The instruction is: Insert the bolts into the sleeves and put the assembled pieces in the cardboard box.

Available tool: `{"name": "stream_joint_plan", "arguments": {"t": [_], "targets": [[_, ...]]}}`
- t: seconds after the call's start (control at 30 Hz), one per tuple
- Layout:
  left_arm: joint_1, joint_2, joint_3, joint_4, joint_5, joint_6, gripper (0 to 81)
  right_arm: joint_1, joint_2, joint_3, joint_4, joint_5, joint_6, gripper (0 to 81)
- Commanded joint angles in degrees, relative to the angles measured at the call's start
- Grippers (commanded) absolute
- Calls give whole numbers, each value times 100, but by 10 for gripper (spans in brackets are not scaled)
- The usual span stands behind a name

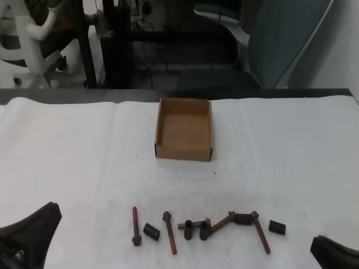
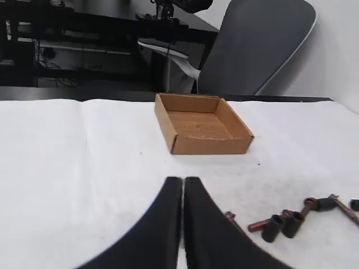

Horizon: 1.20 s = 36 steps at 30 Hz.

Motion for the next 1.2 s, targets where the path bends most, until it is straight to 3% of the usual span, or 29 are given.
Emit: {"name": "stream_joint_plan", "arguments": {"t": [0.0,0.07,0.1,0.13,0.23,0.27,0.53,0.6,0.67,0.73,0.8,0.87,1.17], "targets": [[-1,62,-19,32,733,-332,6,1,-2,-65,1,-70,229,343],[-1,245,-55,-93,1050,-390,99,1,-2,-65,-43,-70,452,556],[-1,356,-105,-128,1091,-400,176,1,-2,-139,-13,-106,544,599],[-1,455,-147,-173,1091,-392,252,1,-2,-223,-2,-184,564,594],[-1,1002,-466,-181,1043,203,608,1,478,-676,176,-447,65,458],[-1,1194,-562,-181,1042,404,659,1,665,-868,320,-509,-301,421],[-1,4311,-2182,1227,762,2104,601,1,3933,-2418,1425,38,-4246,414],[-1,5048,-2661,1574,782,2411,602,-11,4671,-2731,1411,207,-4821,414],[-32,5640,-3114,2062,796,2963,602,-11,5392,-3094,1411,447,-5326,447],[-138,6140,-3587,2522,704,3772,602,-11,6144,-3397,1208,663,-5858,529],[-312,6455,-3975,2805,297,4530,602,-11,6719,-3626,930,740,-6212,581],[-485,6613,-4198,2819,-160,4884,602,-11,7242,-3863,728,763,-6512,582],[-683,6671,-4460,2561,-335,4764,602,-84,8260,-4300,728,871,-7642,582]]}}
